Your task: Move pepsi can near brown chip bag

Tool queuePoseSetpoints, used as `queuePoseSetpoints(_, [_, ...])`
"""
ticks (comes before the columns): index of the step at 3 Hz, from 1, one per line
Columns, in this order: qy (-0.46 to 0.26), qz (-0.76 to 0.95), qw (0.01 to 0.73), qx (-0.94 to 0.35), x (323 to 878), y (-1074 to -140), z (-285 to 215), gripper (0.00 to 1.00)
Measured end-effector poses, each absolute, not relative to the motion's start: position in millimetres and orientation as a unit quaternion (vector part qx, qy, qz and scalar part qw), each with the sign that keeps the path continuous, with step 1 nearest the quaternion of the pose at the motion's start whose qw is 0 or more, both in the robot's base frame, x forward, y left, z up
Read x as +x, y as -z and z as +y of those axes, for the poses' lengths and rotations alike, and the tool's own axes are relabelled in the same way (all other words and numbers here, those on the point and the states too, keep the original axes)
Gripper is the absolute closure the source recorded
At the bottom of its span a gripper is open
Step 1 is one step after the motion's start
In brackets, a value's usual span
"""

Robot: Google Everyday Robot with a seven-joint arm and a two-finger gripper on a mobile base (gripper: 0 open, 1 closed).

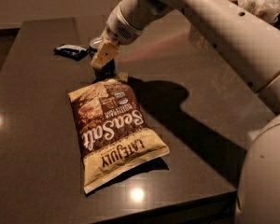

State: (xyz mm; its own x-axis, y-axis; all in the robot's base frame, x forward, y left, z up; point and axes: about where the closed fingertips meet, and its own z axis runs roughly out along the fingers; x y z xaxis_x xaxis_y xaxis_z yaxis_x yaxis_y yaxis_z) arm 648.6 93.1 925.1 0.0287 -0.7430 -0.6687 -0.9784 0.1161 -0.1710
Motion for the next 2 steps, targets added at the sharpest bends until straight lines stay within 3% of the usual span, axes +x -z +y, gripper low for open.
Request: queuePoseSetpoints(2, [-0.183, 0.671, 0.319, -0.643, 640.0, -915.2, 97.5, 0.12])
